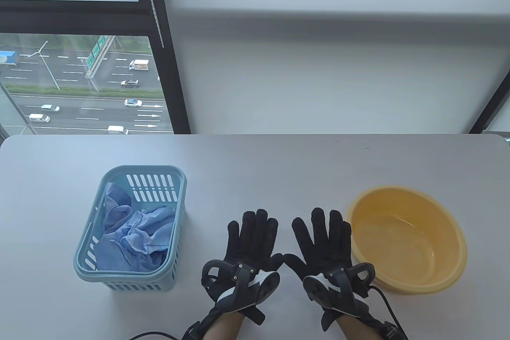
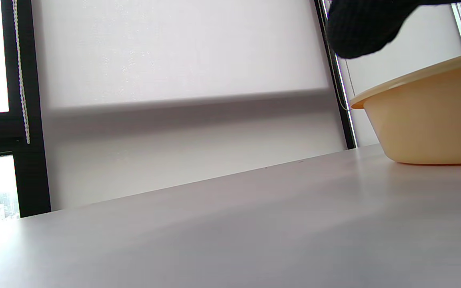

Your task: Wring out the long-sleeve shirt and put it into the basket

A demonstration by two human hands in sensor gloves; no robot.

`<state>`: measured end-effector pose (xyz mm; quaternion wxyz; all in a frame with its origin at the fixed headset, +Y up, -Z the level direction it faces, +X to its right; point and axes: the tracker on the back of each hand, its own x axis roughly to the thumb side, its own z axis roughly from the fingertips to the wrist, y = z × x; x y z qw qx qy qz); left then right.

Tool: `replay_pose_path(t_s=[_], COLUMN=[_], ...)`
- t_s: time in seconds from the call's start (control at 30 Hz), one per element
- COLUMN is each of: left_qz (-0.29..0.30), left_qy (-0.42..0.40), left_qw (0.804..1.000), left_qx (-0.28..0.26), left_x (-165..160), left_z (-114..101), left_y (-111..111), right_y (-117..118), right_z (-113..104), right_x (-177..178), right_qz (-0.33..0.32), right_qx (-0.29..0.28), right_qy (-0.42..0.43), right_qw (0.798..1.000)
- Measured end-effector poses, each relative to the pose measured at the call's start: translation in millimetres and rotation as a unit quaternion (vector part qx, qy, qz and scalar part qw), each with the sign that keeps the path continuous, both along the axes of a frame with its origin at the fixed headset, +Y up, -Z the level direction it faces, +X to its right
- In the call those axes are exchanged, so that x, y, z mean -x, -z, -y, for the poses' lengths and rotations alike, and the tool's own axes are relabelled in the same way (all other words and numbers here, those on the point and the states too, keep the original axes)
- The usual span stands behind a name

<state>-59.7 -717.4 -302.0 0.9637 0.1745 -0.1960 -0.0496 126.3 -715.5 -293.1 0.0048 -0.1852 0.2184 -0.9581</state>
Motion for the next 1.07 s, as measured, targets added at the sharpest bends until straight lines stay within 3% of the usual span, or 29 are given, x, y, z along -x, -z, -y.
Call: replay_pose_path(t_s=[1.07], left_qz=[-0.010], left_qy=[-0.012], left_qw=[1.000], left_qx=[0.006], left_x=[2.7], left_z=[1.2], left_y=[-0.2], right_y=[0.7], right_z=[5.1], right_x=[2.6], right_qz=[-0.003], right_qx=[0.021], right_qy=[0.001], right_qw=[1.000])
